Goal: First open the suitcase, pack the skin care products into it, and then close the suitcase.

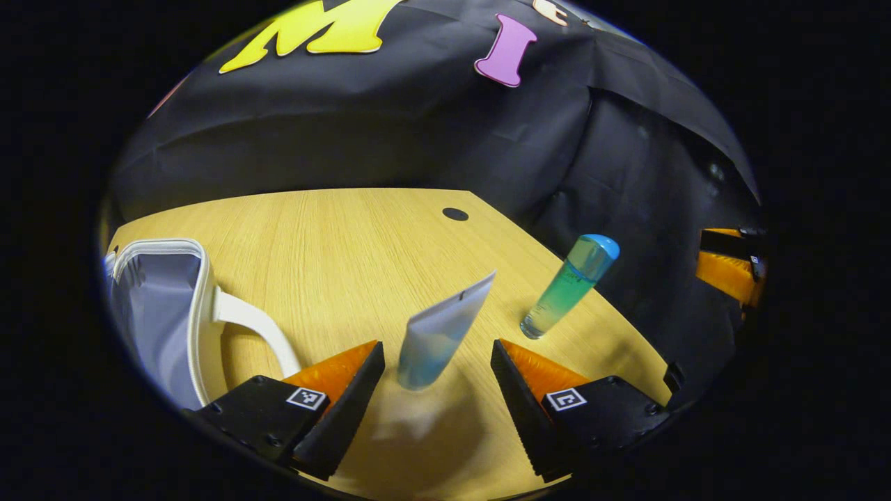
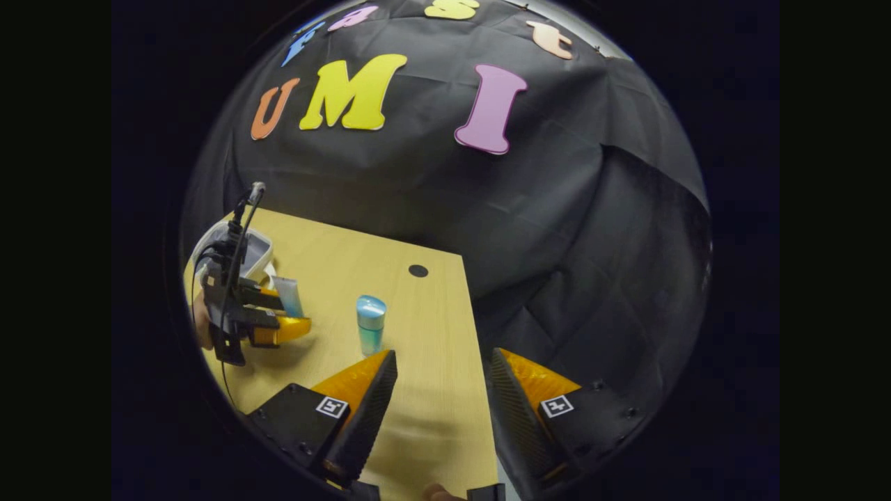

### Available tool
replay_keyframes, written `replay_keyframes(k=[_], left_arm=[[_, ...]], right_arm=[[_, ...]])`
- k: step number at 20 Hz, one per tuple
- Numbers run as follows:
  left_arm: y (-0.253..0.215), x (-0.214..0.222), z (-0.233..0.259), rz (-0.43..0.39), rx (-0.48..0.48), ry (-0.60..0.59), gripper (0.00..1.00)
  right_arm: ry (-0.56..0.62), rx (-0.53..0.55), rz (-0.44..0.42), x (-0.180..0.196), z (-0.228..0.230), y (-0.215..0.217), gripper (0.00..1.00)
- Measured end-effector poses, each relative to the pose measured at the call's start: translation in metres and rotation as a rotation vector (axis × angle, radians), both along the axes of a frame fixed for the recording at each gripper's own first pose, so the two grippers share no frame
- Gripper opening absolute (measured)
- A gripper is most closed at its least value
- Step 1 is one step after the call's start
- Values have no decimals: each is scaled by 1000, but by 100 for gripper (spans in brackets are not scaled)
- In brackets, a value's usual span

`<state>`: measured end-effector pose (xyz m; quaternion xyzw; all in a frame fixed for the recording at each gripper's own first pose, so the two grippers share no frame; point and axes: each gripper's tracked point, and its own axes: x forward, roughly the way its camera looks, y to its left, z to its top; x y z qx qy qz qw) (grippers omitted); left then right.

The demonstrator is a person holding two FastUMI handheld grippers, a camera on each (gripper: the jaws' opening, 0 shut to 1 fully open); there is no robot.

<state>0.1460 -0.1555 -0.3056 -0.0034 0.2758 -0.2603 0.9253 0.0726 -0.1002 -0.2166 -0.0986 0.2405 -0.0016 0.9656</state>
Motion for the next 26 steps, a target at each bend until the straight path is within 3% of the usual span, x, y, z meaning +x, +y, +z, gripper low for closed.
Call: replay_keyframes(k=[4, 9, 11, 12, 14, 20, 25, 26], left_arm=[[-1, 20, -10, 52, 51, -23, 94], [-4, 28, -15, 81, 95, -51, 73], [1, 32, -17, 113, 119, -59, 57], [3, 31, -19, 128, 124, -46, 61], [2, 28, -18, 146, 90, -13, 43], [3, -3, 17, 142, 15, -4, 41], [23, -32, 65, 183, 74, -46, 40], [36, -38, 80, 224, 85, -89, 40]], right_arm=[[22, 49, 72, 21, -13, 10, 81], [72, 143, 200, 55, -31, 48, 81], [71, 160, 238, 67, -35, 62, 81], [73, 158, 256, 74, -38, 69, 81], [83, 162, 285, 83, -44, 82, 81], [95, 190, 299, 104, -64, 106, 82], [131, 222, 227, 113, -82, 108, 77], [139, 231, 210, 114, -85, 109, 70]])
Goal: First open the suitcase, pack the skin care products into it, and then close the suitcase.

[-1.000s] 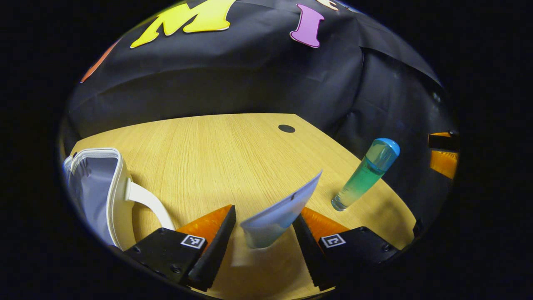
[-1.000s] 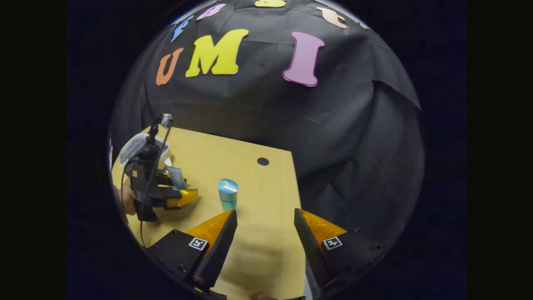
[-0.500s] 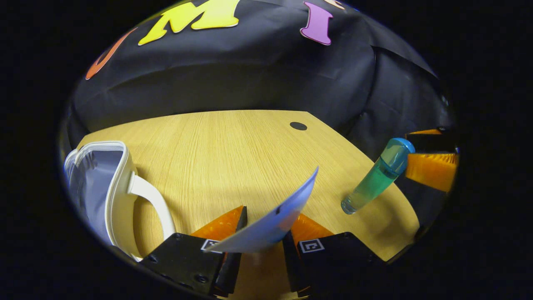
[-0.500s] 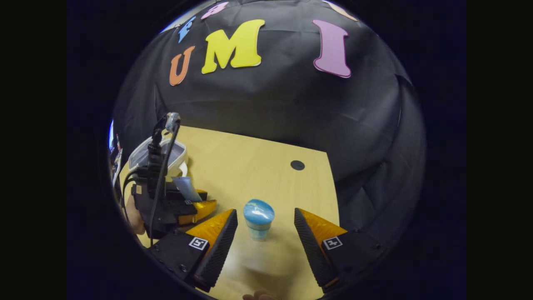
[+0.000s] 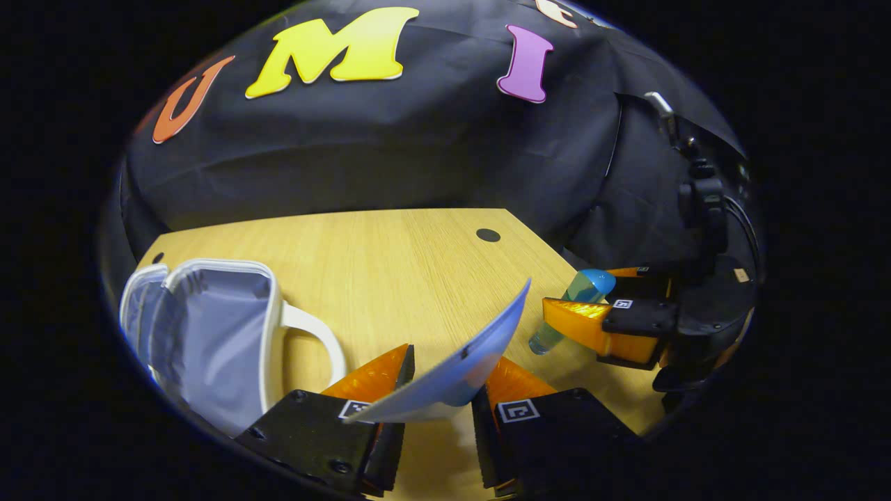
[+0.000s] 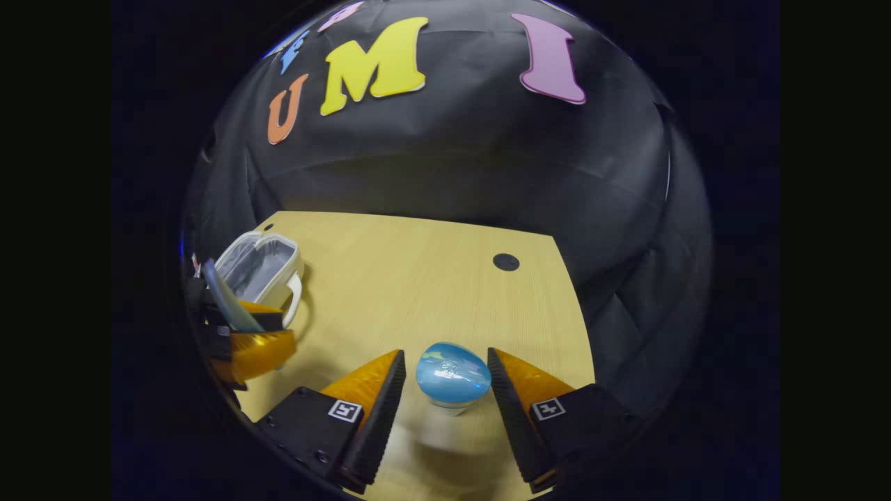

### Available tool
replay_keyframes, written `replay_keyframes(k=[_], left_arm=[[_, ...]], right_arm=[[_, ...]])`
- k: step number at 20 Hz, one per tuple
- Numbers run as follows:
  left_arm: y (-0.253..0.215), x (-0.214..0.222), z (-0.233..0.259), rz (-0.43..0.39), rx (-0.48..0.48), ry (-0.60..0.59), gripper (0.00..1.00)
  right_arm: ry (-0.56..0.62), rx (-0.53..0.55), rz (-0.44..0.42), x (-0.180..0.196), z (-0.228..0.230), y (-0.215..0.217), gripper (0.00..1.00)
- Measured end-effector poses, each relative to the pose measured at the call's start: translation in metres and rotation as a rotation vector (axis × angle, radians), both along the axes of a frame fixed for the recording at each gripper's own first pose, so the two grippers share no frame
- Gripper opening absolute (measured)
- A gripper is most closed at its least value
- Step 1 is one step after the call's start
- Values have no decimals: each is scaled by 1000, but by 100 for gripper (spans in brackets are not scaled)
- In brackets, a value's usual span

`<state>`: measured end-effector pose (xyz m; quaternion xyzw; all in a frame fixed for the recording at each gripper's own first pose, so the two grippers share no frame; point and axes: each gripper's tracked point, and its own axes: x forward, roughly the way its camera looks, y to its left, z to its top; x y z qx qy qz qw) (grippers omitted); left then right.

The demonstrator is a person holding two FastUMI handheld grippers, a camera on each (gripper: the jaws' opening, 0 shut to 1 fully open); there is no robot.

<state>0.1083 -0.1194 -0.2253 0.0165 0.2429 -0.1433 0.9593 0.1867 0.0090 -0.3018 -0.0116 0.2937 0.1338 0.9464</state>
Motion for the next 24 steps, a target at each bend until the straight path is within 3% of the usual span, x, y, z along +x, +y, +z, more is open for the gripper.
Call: replay_keyframes(k=[2, 3, 5, 8, 14, 19, 24], left_arm=[[42, -2, 38, 158, 87, -157, 39], [56, -3, 47, 192, 112, -172, 39], [73, -13, 50, 202, 111, -122, 41], [117, -22, 63, 264, 129, -126, 40], [190, -24, 60, 266, 104, -96, 39], [256, -4, 12, 288, 98, 54, 38], [284, -1, -48, 315, 92, 289, 38]], right_arm=[[12, 2, -26, 0, -4, 2, 61], [9, -15, -47, 0, -5, -2, 59], [21, -17, -73, -4, -5, -2, 42], [21, -31, -98, -19, 3, 0, 39], [-57, -17, -97, -75, 60, 28, 38], [-58, 70, -138, -121, 96, 65, 36], [-64, 50, -142, -146, 106, 92, 38]])
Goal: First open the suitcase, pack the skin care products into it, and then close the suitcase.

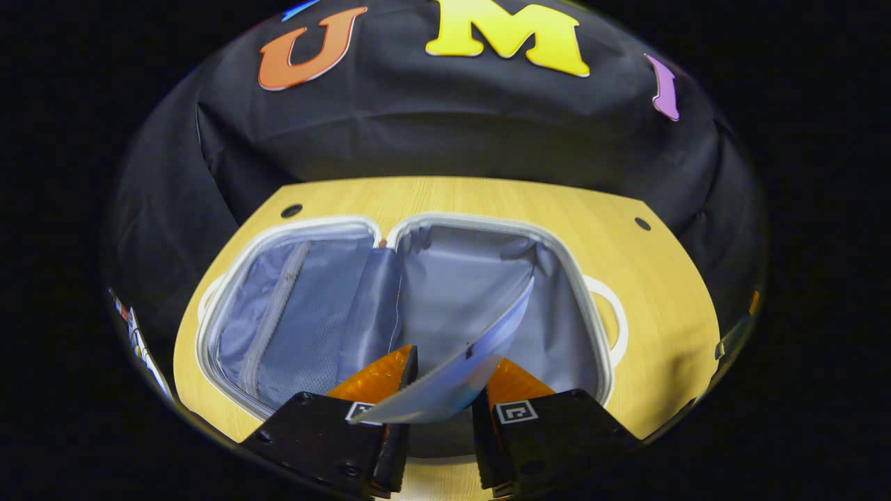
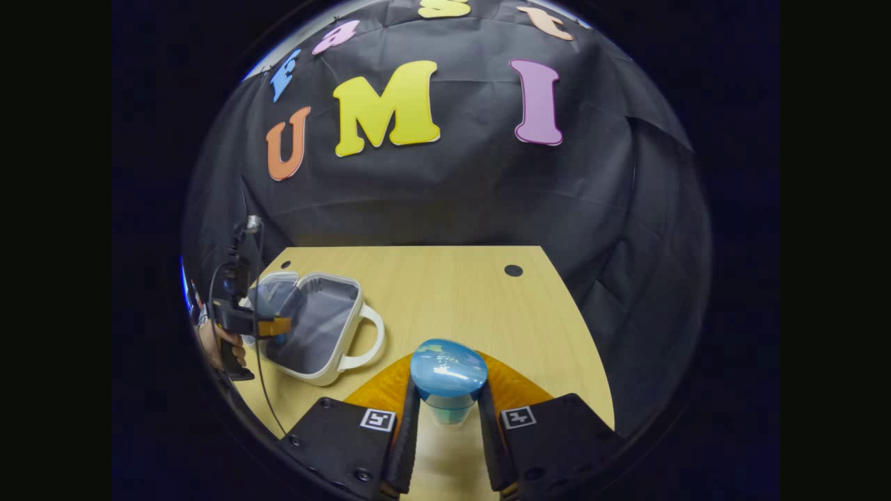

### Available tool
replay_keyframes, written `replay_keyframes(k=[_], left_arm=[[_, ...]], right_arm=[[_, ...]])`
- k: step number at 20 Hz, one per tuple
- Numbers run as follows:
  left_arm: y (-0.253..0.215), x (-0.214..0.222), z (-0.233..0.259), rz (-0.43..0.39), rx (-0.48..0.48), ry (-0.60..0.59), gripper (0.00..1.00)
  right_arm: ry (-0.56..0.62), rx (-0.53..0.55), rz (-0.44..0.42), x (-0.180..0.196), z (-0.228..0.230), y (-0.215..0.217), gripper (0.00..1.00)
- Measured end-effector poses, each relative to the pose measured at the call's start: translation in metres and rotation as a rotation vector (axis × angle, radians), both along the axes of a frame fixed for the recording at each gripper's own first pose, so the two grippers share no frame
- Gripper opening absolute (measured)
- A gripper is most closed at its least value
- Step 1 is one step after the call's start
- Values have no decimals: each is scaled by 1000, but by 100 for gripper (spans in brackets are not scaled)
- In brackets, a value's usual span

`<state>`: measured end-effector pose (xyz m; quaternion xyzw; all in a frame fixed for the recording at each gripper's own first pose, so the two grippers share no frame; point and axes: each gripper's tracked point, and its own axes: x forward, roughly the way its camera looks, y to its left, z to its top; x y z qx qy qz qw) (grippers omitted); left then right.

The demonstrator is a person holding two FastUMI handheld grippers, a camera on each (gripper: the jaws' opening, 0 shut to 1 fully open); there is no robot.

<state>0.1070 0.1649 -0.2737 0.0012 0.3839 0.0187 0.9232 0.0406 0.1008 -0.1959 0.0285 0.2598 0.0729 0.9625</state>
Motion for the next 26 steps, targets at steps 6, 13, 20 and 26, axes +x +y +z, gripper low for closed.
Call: replay_keyframes(k=[6, 13, 20, 26], left_arm=[[2, -4, -35, -25, 46, 177, 37], [-1, -7, -56, -43, 75, 326, 38], [-5, -3, -58, -51, 40, 364, 39], [-5, -3, -57, -46, 45, 366, 40]], right_arm=[[28, -39, -16, -7, -3, 7, 38], [40, -54, -13, -6, -7, 15, 38], [71, -54, 4, -1, -19, 23, 38], [91, -62, 39, 0, -27, 33, 38]])
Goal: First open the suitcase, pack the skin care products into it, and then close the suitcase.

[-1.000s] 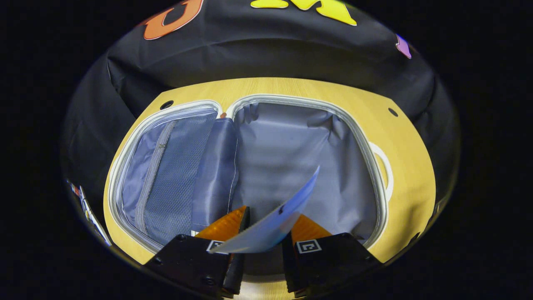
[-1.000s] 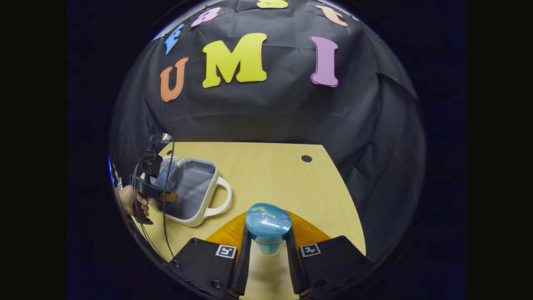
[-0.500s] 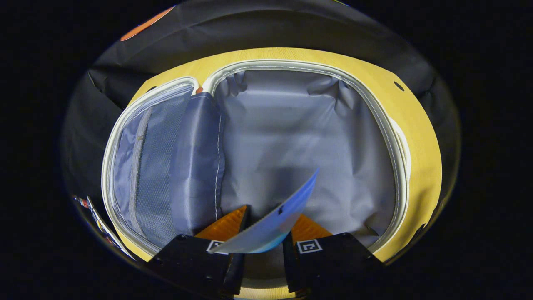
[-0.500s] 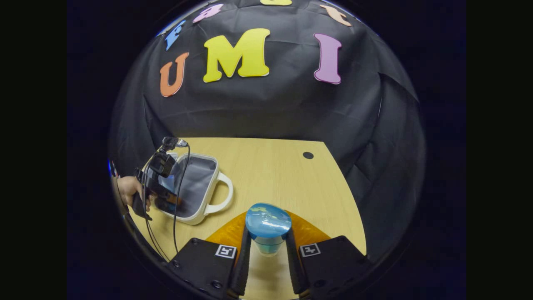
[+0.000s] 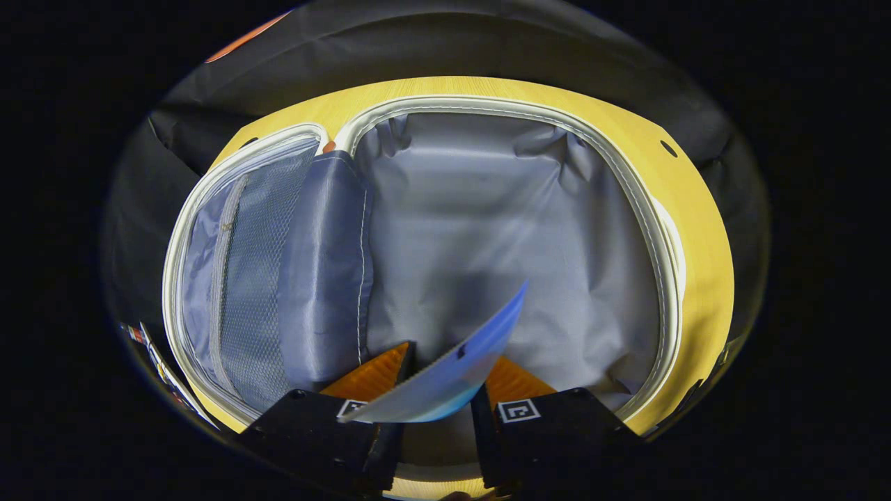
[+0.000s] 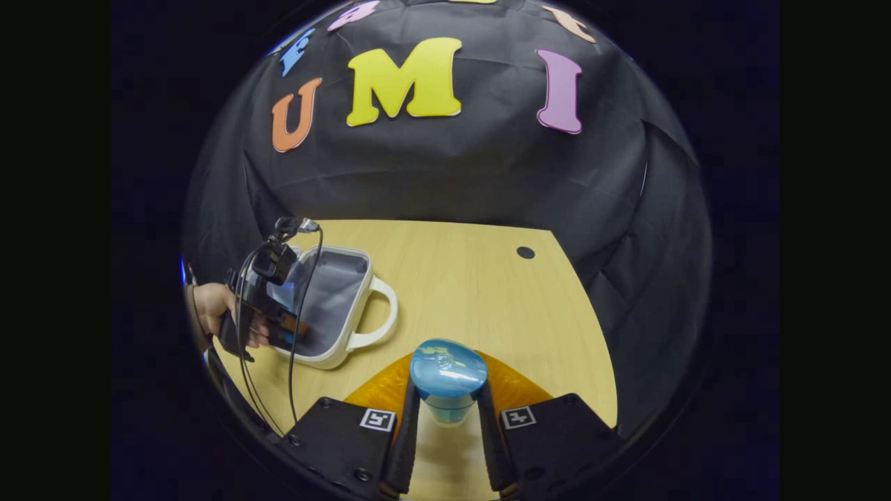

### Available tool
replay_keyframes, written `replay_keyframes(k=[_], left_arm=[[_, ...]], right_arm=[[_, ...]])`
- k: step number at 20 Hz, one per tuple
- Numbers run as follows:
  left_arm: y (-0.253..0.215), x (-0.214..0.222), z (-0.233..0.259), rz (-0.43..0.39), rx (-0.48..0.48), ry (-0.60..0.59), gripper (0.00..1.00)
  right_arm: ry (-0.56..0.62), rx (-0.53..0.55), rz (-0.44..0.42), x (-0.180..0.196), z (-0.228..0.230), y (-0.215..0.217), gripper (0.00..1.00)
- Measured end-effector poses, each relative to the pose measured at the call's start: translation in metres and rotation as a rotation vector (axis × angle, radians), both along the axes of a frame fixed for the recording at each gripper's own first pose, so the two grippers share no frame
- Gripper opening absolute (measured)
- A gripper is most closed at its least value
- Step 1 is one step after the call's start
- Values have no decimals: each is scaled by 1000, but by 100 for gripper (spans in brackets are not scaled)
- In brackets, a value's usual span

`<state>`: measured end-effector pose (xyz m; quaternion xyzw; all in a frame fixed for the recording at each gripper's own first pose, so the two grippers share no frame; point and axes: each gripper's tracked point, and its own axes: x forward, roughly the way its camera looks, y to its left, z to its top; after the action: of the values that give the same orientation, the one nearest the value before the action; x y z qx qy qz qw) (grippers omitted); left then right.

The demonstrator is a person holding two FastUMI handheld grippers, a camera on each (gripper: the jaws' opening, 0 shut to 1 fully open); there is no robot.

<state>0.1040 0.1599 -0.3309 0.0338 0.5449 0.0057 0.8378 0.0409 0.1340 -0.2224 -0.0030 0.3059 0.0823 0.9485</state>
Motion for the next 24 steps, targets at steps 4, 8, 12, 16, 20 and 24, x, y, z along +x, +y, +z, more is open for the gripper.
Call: replay_keyframes(k=[4, 8, 12, 16, 20, 24], left_arm=[[0, 0, 0, 5, 4, -2, 41], [0, 0, 0, 12, 4, -7, 49], [-10, -4, 10, 25, -34, -38, 51], [-23, -3, 57, -46, -42, -196, 70], [-15, -11, 116, -83, 0, -374, 95], [14, -44, 159, -71, 40, -496, 96]], right_arm=[[13, -8, 23, -4, -6, 4, 38], [23, -13, 28, -9, -11, 2, 38], [8, -22, 57, -10, -4, 10, 38], [-29, -34, 127, 0, 12, 40, 38], [-57, -21, 194, 25, 31, 89, 39], [-32, 9, 252, 50, 30, 155, 36]])
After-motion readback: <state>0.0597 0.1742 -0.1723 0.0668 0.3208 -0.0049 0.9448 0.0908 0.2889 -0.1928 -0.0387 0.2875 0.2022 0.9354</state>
